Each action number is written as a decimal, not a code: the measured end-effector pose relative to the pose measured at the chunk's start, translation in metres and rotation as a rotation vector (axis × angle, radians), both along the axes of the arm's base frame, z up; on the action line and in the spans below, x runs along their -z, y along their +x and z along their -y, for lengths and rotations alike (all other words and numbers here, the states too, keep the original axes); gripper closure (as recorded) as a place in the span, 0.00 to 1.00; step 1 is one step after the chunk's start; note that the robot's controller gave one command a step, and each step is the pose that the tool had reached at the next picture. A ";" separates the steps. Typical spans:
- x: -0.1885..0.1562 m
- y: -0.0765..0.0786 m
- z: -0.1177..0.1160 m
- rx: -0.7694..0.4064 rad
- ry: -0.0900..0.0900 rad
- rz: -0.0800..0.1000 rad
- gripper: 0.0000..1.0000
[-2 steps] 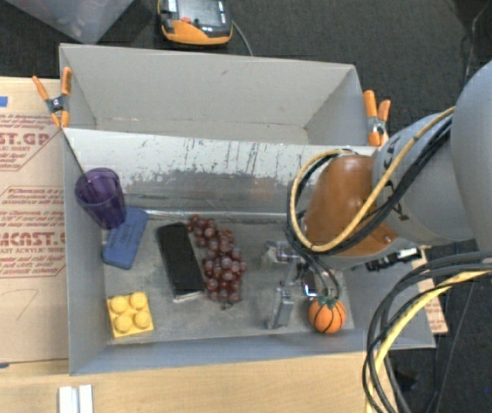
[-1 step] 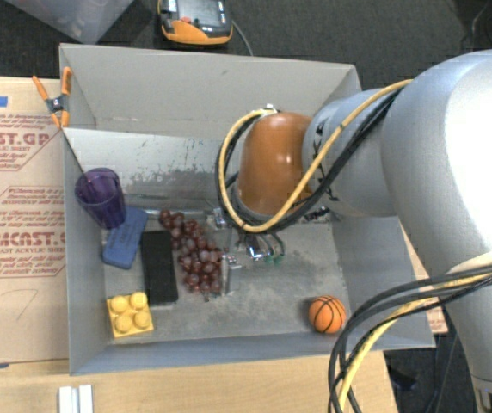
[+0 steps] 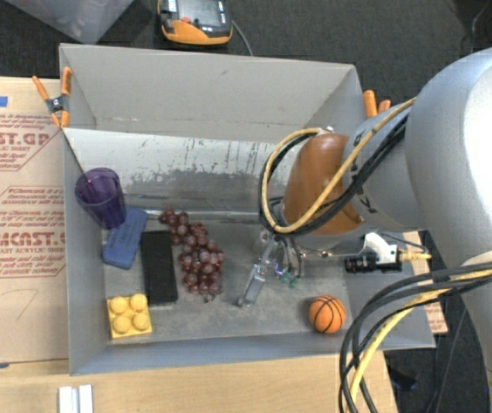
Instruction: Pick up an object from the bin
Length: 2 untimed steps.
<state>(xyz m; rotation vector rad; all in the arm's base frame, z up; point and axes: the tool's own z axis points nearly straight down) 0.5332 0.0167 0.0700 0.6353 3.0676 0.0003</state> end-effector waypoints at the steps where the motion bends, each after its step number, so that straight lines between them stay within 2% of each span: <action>1: -0.001 0.012 -0.044 -0.182 0.002 0.010 0.00; 2: -0.002 0.004 -0.056 -0.042 0.000 0.004 0.00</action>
Offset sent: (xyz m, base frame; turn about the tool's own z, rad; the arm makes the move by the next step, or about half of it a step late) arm 0.0001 0.0606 0.0029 0.0607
